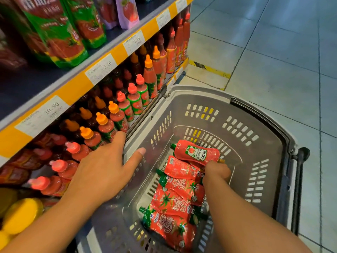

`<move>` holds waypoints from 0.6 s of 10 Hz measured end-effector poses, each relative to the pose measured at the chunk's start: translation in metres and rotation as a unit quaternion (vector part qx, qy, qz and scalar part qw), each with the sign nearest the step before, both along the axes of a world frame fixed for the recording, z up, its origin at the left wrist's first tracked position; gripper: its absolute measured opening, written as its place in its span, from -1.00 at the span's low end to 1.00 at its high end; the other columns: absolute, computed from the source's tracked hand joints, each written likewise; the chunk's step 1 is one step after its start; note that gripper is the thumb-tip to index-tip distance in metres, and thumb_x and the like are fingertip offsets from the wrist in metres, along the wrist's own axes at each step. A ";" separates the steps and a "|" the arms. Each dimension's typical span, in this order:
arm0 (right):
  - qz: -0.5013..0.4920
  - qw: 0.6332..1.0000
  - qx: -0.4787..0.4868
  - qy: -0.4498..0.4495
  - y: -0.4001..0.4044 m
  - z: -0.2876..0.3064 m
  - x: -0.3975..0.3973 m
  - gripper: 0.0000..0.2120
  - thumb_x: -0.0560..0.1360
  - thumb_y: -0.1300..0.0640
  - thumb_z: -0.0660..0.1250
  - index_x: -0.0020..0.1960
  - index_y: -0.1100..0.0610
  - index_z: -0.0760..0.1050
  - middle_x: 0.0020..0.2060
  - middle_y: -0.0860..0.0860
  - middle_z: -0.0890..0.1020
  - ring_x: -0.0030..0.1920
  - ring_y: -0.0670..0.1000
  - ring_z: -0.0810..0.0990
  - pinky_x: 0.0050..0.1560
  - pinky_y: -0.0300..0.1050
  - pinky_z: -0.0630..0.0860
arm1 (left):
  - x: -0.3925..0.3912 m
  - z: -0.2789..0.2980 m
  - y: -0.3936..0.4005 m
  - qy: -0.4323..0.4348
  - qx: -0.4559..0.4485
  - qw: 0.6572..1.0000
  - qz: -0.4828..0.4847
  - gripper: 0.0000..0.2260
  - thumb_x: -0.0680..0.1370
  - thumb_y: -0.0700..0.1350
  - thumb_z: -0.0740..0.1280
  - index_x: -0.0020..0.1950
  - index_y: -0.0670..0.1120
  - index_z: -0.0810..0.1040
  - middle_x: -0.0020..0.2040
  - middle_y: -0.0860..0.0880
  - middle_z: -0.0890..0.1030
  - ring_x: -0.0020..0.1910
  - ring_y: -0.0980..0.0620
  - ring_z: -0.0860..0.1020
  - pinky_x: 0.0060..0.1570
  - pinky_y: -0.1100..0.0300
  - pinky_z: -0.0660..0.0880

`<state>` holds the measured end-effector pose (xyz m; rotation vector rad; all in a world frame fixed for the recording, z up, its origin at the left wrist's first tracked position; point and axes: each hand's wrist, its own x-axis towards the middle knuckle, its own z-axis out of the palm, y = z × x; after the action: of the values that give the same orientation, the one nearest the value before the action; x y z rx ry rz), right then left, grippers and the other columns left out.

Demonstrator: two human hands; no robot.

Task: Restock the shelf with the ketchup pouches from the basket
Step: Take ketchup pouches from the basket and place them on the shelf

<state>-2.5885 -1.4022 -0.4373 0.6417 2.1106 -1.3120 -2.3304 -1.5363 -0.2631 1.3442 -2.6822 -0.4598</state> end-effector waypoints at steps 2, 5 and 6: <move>-0.058 0.985 -0.059 0.149 -0.041 0.000 -0.003 -0.68 0.54 0.27 0.39 -0.28 0.05 0.34 -0.26 0.07 0.55 -0.26 0.08 0.46 -0.23 -0.06 0.41 | 0.000 -0.001 -0.002 0.000 0.001 1.000 -0.008 -0.57 0.57 0.45 -0.01 0.04 0.09 0.24 -0.37 0.05 0.50 -0.41 0.03 0.50 -0.41 0.05 0.44; 0.073 0.907 -0.129 0.394 -0.069 0.073 0.010 -0.79 0.56 0.22 0.42 -0.20 0.23 0.46 -0.34 0.01 0.41 -0.33 -0.05 0.33 -0.35 -0.28 0.28 | 0.003 0.001 -0.001 0.010 0.013 1.000 -0.002 -0.56 0.60 0.44 0.01 0.14 0.10 0.27 -0.27 0.05 0.49 -0.32 0.01 0.50 -0.35 0.02 0.43; 0.125 0.871 -0.188 0.436 -0.079 0.109 0.013 -0.80 0.57 0.25 0.42 -0.20 0.15 0.48 -0.37 -0.05 0.45 -0.37 -0.17 0.39 -0.32 -0.31 0.32 | 0.004 0.005 0.001 0.036 0.031 0.999 0.008 -0.52 0.60 0.44 0.04 0.36 0.16 0.23 0.08 0.10 0.58 -0.01 -0.03 0.61 -0.11 -0.03 0.55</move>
<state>-2.5756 -1.4812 -0.3280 -0.4912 2.3374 -2.0120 -2.3266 -1.5354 -0.2581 1.3378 -2.6167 -0.5844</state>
